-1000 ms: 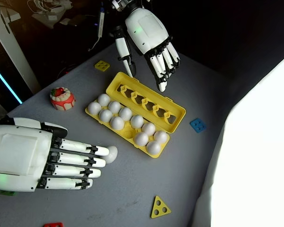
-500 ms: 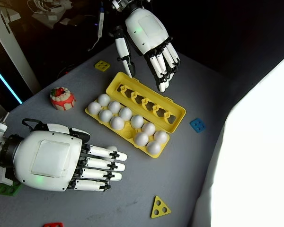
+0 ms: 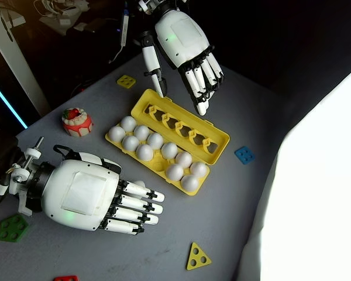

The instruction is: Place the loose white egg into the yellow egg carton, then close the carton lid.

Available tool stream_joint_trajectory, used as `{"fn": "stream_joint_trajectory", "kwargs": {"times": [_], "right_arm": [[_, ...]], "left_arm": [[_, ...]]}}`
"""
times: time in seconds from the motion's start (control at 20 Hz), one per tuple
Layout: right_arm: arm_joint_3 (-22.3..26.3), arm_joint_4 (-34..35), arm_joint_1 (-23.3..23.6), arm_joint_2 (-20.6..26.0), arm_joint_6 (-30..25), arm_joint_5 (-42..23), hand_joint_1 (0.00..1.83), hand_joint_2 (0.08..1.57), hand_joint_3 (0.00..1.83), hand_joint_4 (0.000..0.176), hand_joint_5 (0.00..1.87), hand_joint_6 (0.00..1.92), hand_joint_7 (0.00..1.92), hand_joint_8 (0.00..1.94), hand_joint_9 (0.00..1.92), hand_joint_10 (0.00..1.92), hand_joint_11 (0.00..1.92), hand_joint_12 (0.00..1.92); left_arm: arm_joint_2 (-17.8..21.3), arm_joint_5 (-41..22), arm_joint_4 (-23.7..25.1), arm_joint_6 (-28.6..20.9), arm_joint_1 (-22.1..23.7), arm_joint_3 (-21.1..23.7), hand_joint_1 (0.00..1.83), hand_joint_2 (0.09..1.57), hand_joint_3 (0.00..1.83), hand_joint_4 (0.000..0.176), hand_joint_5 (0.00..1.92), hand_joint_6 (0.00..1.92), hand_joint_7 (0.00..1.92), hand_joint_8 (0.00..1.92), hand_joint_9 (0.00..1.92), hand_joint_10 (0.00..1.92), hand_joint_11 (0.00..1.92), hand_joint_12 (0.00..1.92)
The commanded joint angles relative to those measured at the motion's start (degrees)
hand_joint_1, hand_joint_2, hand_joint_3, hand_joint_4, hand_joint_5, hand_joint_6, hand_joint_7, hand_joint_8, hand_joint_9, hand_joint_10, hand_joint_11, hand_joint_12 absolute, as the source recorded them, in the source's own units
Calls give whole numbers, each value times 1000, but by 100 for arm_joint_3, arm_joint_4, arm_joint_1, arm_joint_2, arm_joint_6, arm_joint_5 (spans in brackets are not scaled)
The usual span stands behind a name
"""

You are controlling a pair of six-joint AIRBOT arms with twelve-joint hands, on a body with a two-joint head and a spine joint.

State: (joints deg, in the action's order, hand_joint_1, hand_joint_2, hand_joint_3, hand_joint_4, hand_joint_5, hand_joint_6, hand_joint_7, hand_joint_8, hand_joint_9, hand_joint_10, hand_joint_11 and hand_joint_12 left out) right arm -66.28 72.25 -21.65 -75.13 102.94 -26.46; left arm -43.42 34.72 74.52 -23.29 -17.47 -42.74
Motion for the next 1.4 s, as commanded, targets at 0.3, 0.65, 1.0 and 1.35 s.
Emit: {"fn": "stream_joint_trajectory", "kwargs": {"times": [0.3,0.65,1.0,1.35], "right_arm": [[-280,-77,5,-285,1,-348,812,1084,0,0,257,10,156,0,168,7,0,1046],[-647,48,-166,-607,3,-326,787,1098,0,0,235,7,84,1,24,6,0,555],[-799,48,-280,-736,1,-267,779,1114,1,0,269,15,114,3,29,4,0,386],[-799,47,-310,-741,114,-166,810,1106,0,0,245,3,107,0,22,1,0,220]], "left_arm": [[-26,-118,360,37,110,-47,457,1336,9,27,279,129,402,12,126,914,0,1565],[-27,-115,358,115,190,-39,340,1354,5,34,294,45,355,0,148,683,0,1511],[-29,-75,325,160,192,-36,284,1378,10,10,333,18,232,1,142,462,0,1475],[-34,-89,305,172,170,-39,400,1352,0,34,330,16,350,46,227,667,0,1535]]}}
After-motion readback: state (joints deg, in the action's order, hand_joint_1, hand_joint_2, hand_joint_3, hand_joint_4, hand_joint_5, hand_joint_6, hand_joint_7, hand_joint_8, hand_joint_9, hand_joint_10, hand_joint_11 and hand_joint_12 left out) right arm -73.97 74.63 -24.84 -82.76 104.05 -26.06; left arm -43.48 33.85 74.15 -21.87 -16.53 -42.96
